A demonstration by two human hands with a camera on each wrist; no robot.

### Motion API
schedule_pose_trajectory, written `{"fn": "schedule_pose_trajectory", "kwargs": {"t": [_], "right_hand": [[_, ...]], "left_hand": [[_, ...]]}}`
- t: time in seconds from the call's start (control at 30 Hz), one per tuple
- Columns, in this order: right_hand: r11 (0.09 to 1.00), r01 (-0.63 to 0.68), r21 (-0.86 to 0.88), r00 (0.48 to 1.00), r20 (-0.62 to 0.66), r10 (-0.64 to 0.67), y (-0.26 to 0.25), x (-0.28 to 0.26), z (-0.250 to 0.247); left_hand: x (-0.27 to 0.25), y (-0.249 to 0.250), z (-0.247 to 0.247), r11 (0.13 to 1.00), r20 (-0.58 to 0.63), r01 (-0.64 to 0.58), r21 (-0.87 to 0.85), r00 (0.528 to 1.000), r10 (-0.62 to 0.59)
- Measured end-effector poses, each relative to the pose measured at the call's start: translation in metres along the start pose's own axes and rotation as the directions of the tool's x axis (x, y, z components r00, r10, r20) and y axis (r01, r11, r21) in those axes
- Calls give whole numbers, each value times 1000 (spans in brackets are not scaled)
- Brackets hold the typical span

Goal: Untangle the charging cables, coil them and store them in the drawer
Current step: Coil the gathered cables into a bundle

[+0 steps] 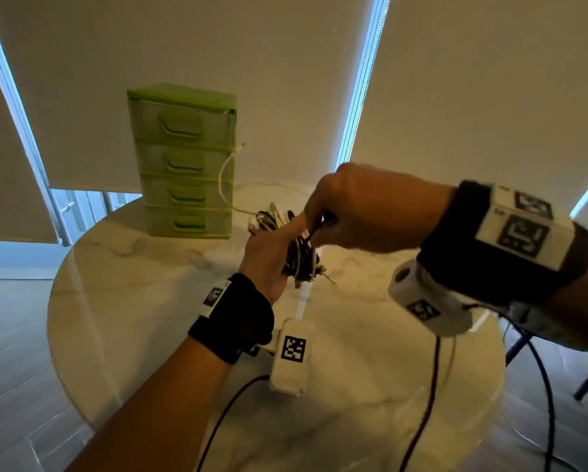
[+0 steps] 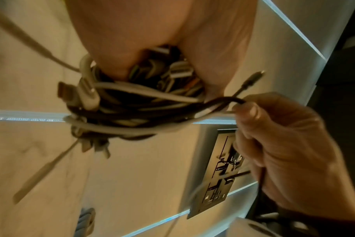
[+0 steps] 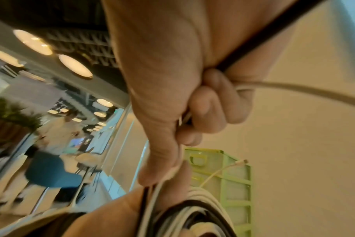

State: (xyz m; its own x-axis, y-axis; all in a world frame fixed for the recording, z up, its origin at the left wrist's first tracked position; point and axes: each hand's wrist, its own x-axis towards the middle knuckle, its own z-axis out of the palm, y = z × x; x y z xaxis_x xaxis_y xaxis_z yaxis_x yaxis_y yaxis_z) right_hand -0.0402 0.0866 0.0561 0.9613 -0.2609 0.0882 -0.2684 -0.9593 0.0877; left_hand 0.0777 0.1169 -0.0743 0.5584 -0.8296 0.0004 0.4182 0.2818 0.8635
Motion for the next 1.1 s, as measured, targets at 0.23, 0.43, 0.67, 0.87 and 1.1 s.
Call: {"fn": "schedule_pose_trajectory", "kwargs": {"t": [0.23, 0.43, 0.67, 0.87, 1.1], "right_hand": [[968, 23, 251, 999, 16, -28, 26, 28, -6], [934, -52, 355, 998, 37, 42, 41, 44, 9], [931, 22, 365, 1000, -7, -21, 47, 55, 14], [960, 44, 276, 997, 56, -61, 56, 50, 23], [956, -45, 290, 991, 130, 7, 67, 45, 32]], "left_hand": [[-5, 2, 4, 981, 247, 189, -33, 953, -175], [-3, 6, -4, 920, 401, 313, -234, 893, -202], [-1, 6, -12, 920, 589, 381, -89, 765, -260], [-5, 9, -14, 838, 740, 542, -63, 589, -325], [-6, 11, -14, 849, 740, 524, -64, 596, -312]]}}
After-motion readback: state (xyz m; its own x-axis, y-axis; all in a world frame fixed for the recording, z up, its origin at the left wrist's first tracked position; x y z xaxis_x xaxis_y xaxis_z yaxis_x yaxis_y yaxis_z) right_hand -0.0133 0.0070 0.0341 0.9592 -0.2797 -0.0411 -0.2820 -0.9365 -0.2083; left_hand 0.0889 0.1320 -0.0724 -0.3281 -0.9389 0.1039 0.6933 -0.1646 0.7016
